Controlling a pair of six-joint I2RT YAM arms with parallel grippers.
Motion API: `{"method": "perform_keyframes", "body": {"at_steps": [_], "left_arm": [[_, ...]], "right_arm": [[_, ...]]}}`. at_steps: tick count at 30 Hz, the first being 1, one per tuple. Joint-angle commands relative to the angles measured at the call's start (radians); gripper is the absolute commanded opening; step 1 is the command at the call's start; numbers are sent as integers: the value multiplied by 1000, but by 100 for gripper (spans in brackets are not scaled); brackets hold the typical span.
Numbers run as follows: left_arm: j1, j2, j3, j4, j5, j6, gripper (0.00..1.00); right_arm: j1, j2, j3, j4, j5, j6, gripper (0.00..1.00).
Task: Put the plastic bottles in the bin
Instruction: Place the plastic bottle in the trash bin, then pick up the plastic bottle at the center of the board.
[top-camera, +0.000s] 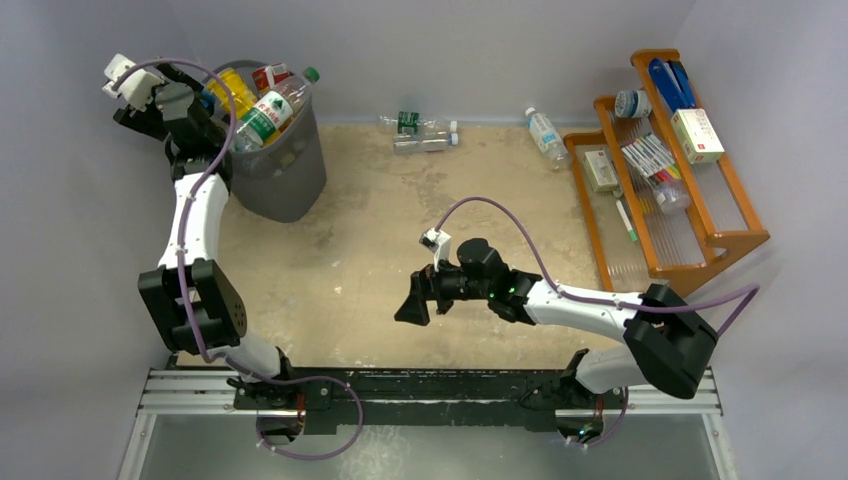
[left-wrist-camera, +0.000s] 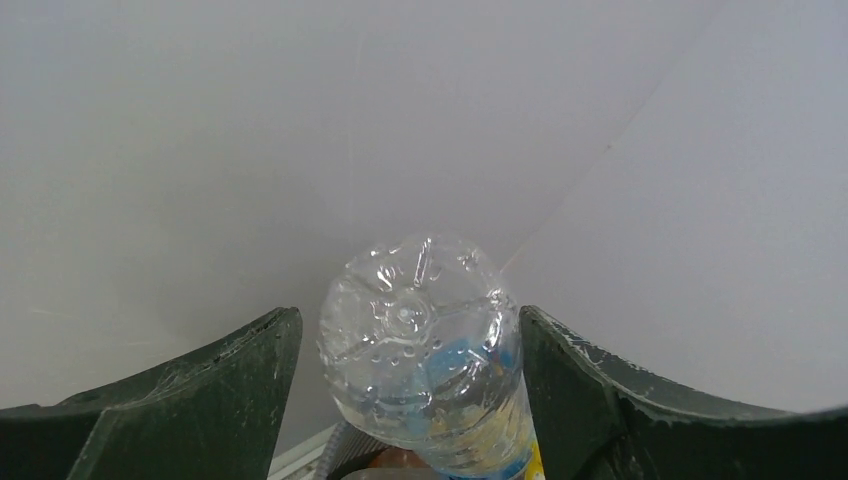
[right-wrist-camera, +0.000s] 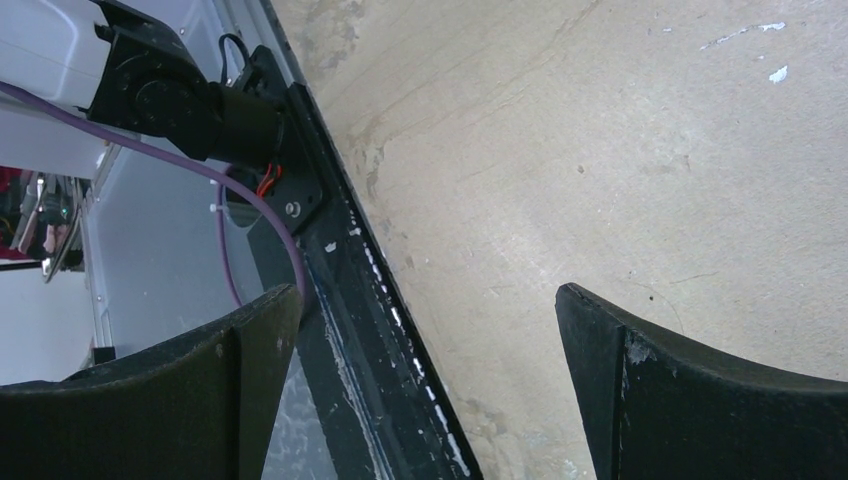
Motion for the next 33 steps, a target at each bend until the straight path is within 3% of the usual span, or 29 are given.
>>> {"method": "perform_keyframes", "body": {"at_steps": [1,8,12,16,21,23,27,33], "left_arm": [[5,-93,78,-123,-62,6,79],[53,-179,122,-297,-93,-62,83],[65,-231,173,-412,24,-122,84],[64,-274,245,-561,220,-177,84],[55,-313,247,-630,590,-287,85],[-15,-331,221,-644,661,-292,85],[-226,-358,175,-727,635,-221,85],[-394,-429,-14,-700,601,-216,85]], "right_arm": [[0,-25,17,-13,6,-3,100],[1,-15,107,-142,67,-33,100],[-3,-10,165,-191,123,-39,100],[-4,6,194,-204,131,-37,100],[-10,21,211,-197,172,-23,100],[-34,34,230,-203,181,-24,100],[-154,71,276,-206,126,-34,100],[-411,153,442,-239,134,-144,100]]}}
